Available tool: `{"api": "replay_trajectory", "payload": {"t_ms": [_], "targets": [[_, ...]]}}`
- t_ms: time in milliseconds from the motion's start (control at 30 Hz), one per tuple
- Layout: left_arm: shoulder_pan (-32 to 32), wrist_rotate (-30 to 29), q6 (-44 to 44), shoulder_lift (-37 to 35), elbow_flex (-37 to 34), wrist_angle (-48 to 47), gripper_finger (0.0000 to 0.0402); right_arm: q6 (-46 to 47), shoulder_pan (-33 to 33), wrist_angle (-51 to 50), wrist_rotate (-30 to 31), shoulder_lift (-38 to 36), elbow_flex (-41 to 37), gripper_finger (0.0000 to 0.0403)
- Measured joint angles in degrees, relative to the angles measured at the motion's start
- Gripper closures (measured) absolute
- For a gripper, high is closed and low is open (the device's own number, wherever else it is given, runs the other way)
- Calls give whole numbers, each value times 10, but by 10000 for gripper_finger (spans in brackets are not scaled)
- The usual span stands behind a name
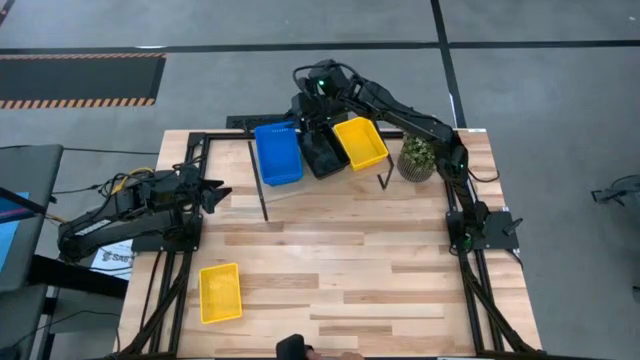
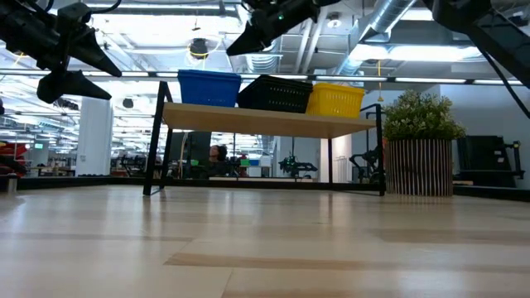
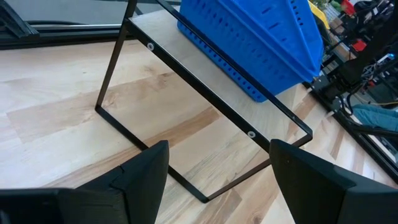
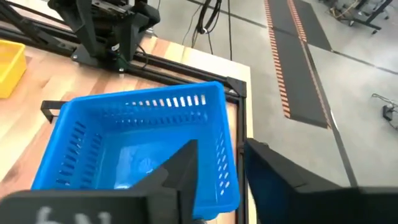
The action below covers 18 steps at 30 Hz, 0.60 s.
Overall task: Stack baskets on shelf by color
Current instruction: Stack the blue bin on the blue bins on the shelf
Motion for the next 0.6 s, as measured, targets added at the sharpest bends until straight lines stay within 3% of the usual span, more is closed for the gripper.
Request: {"api": "replay_trajectory", "payload": {"t_ms": [167,367,600], "targets": [[0,0,0,0,0,0,136,23,6,10,39,-3,2,214],[0,0,-2,0,0,0,136,35,32,1,65,-15,3,206],[0,-14,-2,0,0,1,136,78,54,110,248,1,-2,236]]}}
